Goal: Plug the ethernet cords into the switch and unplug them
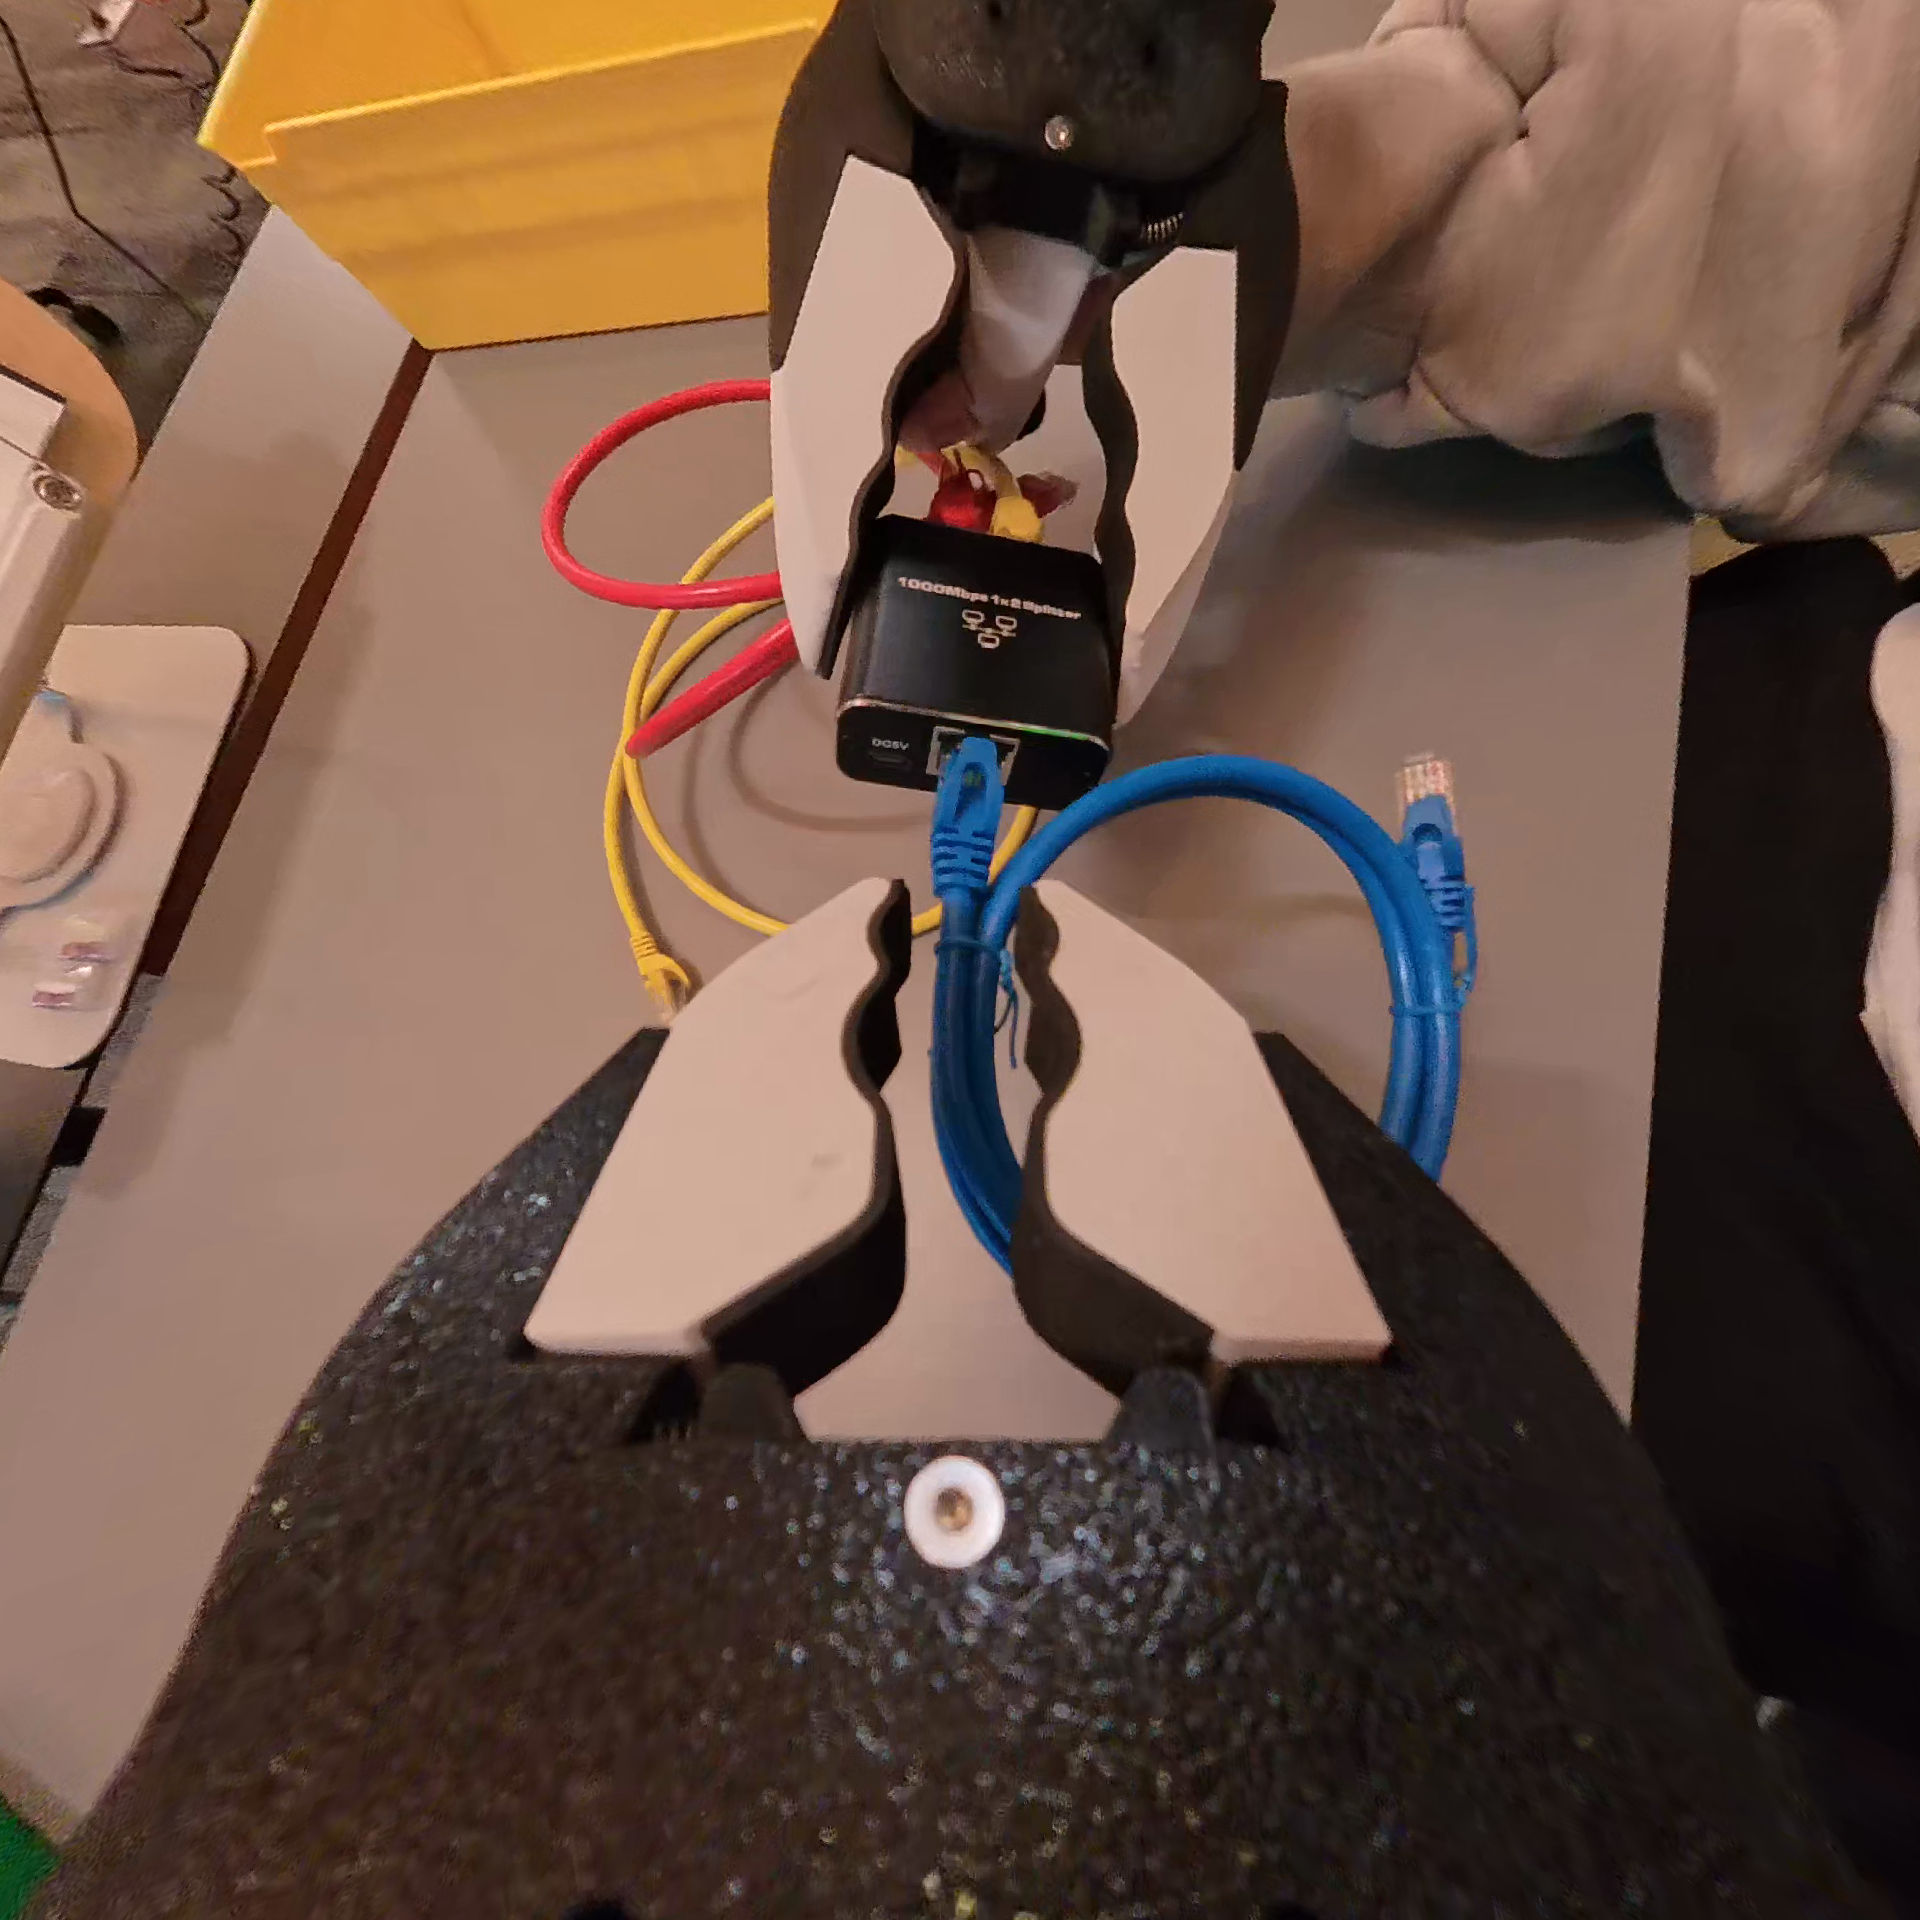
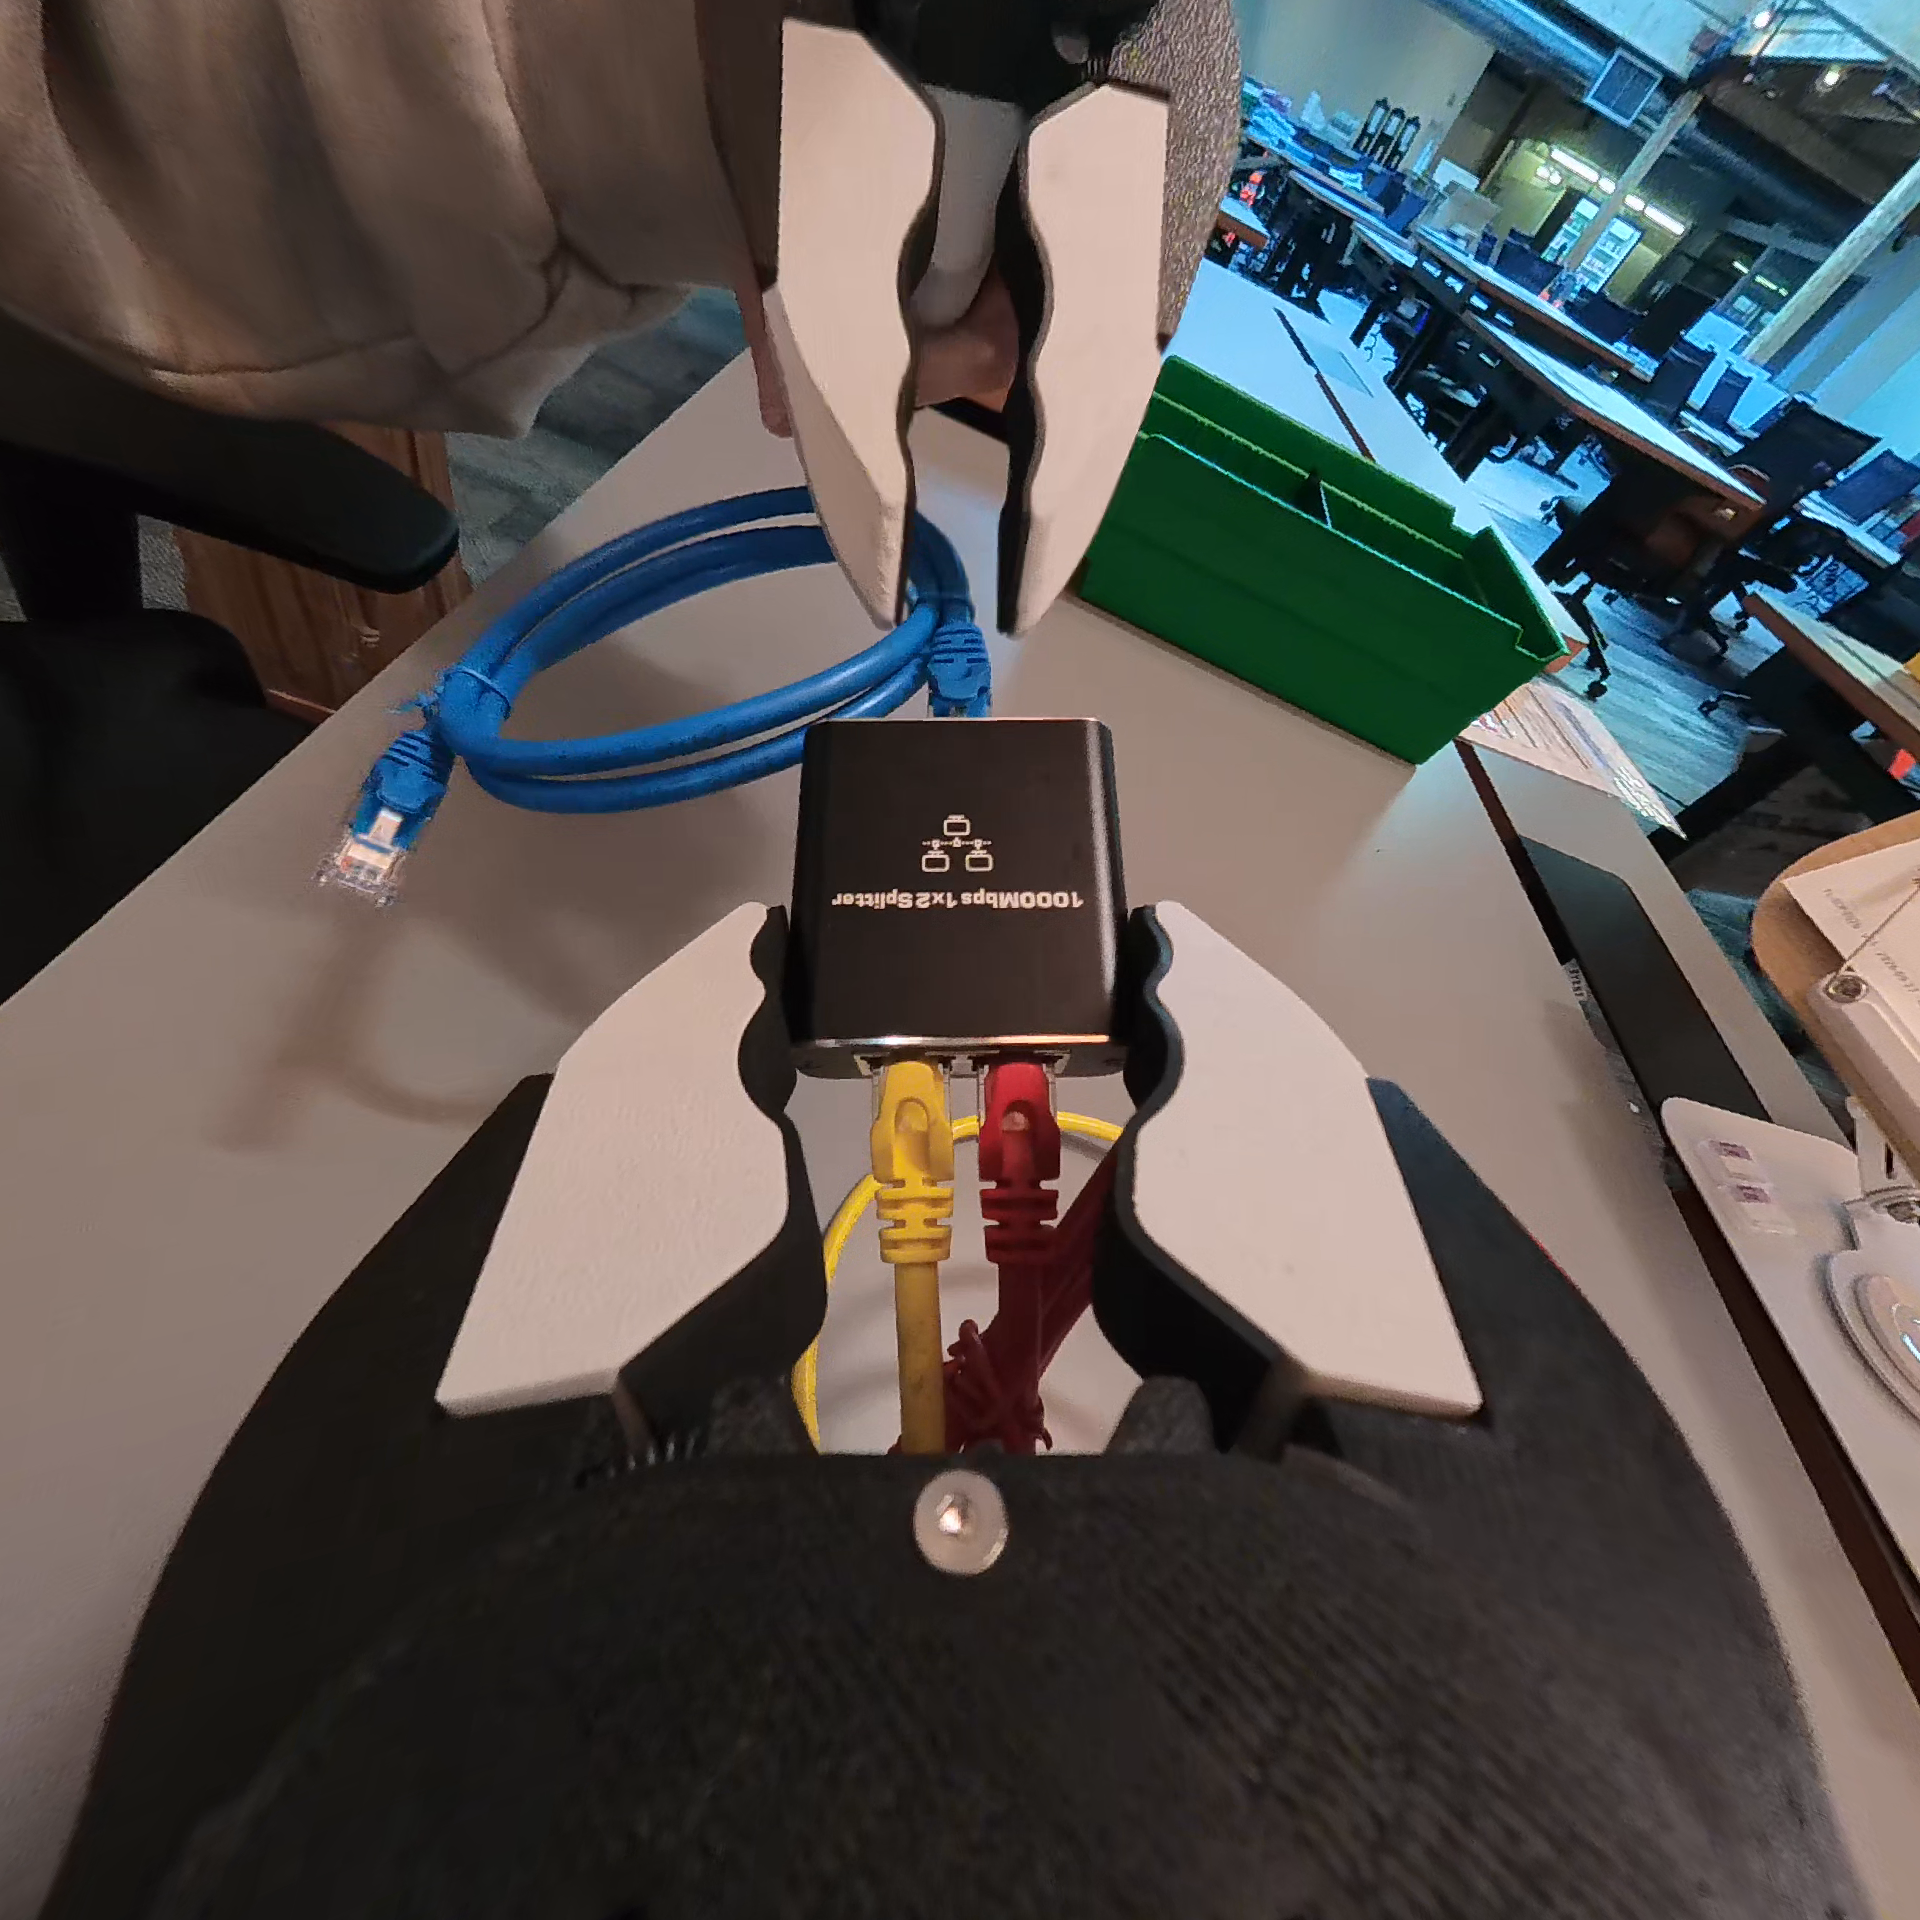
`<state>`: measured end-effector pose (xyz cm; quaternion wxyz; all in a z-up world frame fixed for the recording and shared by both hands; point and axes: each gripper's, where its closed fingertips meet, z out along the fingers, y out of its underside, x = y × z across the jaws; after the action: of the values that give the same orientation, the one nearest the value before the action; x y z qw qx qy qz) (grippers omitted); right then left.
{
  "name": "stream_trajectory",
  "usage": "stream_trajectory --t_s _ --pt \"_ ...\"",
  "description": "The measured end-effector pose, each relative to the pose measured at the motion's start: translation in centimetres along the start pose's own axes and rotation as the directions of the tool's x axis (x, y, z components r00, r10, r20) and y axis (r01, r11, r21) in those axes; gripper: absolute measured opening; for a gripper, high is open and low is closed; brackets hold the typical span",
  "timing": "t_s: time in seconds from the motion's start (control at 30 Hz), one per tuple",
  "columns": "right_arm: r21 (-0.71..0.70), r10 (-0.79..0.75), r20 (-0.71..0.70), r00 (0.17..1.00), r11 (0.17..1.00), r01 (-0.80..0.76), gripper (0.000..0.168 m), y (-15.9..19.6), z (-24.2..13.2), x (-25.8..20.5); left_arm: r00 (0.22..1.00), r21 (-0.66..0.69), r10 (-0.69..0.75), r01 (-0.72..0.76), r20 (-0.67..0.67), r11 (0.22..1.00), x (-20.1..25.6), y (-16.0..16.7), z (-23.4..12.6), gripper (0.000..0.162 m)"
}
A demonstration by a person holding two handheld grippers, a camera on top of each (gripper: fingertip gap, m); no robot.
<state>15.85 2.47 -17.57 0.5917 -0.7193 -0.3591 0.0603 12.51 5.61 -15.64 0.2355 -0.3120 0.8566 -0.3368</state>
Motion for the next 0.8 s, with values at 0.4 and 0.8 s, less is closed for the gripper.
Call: stream_trajectory --t_s 0.4,0.8 --pt "-0.034 -0.008 -0.007 1.0 0.999 0.007 0.063 0.5 0.2 0.0 0.999 0.008 0.01 -0.01 0.034 1.0 0.0 0.7 0.9 0.018" --pt "-0.011 -0.013 -0.004 1.0 1.0 0.013 0.063 0.2 0.2 0.0 0.996 0.032 0.055 -0.057 0.064 0.998 0.3 0.0 1.3 0.022"
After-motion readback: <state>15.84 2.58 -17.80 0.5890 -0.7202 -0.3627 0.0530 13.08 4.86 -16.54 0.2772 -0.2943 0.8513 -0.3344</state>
